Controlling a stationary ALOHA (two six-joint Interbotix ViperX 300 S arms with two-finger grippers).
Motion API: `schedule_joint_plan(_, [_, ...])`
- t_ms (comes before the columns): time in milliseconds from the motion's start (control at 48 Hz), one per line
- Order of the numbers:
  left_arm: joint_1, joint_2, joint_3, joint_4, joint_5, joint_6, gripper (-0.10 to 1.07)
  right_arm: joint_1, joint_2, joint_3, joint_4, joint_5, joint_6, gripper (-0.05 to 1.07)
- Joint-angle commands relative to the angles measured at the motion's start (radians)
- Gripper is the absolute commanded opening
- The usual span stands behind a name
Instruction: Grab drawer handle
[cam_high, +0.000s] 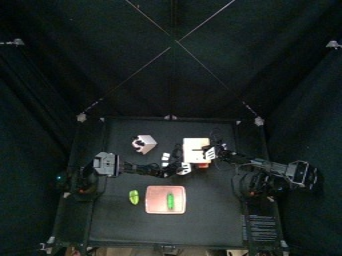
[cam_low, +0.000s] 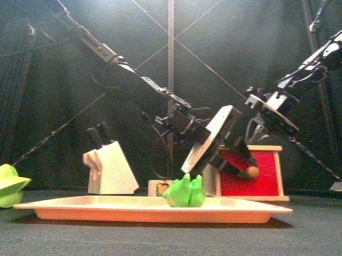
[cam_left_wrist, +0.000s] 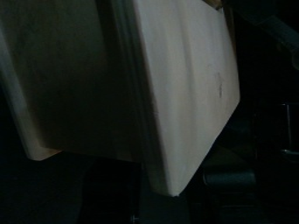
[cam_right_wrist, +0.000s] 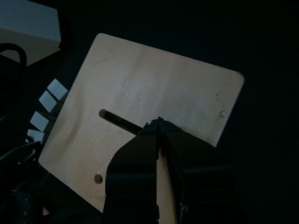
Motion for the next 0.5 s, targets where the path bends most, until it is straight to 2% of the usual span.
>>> schedule_joint_plan(0, [0.011, -0.018, -0.015, -0.003, -0.003, -0.003, 0.53, 0.002, 0.002, -0.003, 0.0, 0.002, 0.002, 0.35])
schedule_joint_plan(479, [0.005, -0.028, -0.009, -0.014, -0.009, -0.003, 0.52, 0.002, 0.002, 0.002, 0.002, 0.002, 0.002, 0.35])
